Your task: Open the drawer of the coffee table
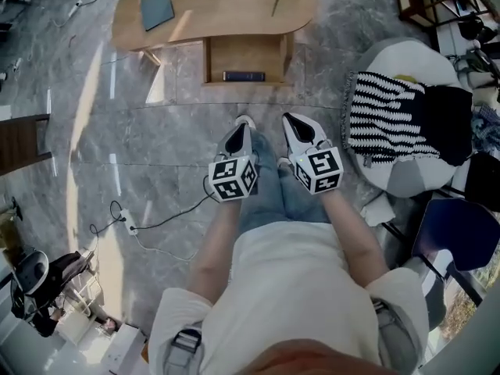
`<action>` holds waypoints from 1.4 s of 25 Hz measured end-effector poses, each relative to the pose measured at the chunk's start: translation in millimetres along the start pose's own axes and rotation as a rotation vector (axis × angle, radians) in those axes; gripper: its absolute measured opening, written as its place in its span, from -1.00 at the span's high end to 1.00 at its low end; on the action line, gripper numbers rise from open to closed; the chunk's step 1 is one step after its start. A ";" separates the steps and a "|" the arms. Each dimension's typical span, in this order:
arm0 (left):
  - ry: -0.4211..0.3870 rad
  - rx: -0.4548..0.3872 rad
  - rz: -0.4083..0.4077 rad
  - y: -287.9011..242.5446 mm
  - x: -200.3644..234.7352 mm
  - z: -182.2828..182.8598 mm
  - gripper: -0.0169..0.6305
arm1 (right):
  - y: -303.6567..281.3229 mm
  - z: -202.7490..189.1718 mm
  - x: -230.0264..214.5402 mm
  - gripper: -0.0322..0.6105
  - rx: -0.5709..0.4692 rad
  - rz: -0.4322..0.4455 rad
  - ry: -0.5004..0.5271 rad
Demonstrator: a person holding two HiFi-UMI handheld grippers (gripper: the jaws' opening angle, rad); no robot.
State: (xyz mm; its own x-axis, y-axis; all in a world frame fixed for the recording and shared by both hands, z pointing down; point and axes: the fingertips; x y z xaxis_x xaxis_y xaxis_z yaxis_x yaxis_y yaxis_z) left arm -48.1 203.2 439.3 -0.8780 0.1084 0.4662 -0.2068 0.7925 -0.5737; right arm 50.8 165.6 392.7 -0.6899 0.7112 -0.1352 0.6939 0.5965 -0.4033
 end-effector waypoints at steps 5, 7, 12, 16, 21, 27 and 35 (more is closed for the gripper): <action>-0.014 -0.005 -0.037 45.3 -34.2 6.4 0.96 | 31.8 34.9 23.4 0.90 -0.056 0.037 0.032; -0.032 -0.008 -0.044 61.6 -45.9 8.8 0.96 | 44.4 49.5 32.2 0.90 -0.075 0.053 0.042; -0.047 -0.026 -0.062 93.1 -72.9 13.5 0.96 | 78.9 74.8 43.7 0.90 -0.104 0.064 0.068; -0.063 -0.042 -0.065 112.7 -90.4 19.6 0.96 | 105.3 83.2 46.9 0.90 -0.113 0.064 0.080; -0.077 -0.074 -0.084 125.5 -107.5 38.7 0.96 | 126.3 97.4 45.9 0.90 -0.133 0.067 0.085; -0.084 -0.109 -0.113 136.6 -126.1 53.4 0.96 | 142.7 109.2 44.5 0.90 -0.158 0.061 0.090; -0.096 -0.126 -0.130 137.3 -135.6 59.2 0.96 | 147.5 115.1 38.8 0.90 -0.183 0.060 0.082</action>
State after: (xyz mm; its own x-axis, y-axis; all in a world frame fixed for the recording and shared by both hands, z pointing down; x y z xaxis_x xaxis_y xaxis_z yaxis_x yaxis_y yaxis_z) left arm 17.0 261.8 257.3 -0.8860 -0.0528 0.4607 -0.2708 0.8654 -0.4216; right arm 102.7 238.4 223.8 -0.6320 0.7711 -0.0766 0.7644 0.6042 -0.2249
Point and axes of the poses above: the fingertips, and each gripper's own axes: y backward along the fingers, x to its left, z out of its top, and after that the axes turned 9 degrees about y, right-handed
